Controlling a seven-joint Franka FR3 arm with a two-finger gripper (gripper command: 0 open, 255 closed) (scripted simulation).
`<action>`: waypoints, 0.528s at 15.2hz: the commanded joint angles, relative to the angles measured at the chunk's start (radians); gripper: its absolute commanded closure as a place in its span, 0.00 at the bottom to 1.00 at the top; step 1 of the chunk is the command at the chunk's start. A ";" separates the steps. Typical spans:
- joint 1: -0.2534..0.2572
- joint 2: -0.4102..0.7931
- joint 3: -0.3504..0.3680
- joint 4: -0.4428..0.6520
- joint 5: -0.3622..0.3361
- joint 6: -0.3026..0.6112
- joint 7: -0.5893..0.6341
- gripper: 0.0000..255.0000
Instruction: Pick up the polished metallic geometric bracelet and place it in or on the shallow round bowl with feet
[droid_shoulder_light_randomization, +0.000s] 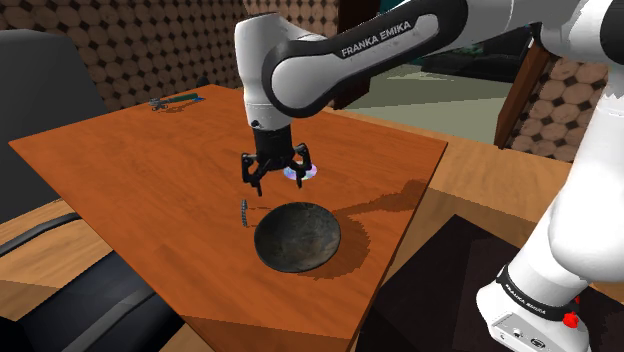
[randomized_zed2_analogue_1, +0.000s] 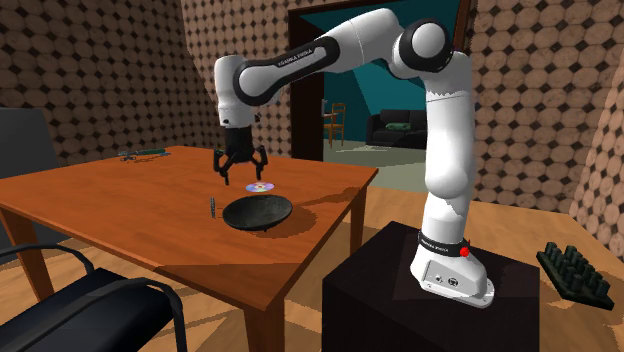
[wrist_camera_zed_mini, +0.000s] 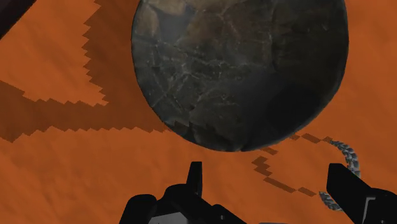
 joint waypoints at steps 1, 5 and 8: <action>0.032 0.090 -0.001 0.092 -0.043 -0.014 0.075 0.00; 0.115 0.273 -0.025 0.305 -0.118 -0.060 0.192 0.00; 0.157 0.357 -0.043 0.404 -0.144 -0.077 0.232 0.00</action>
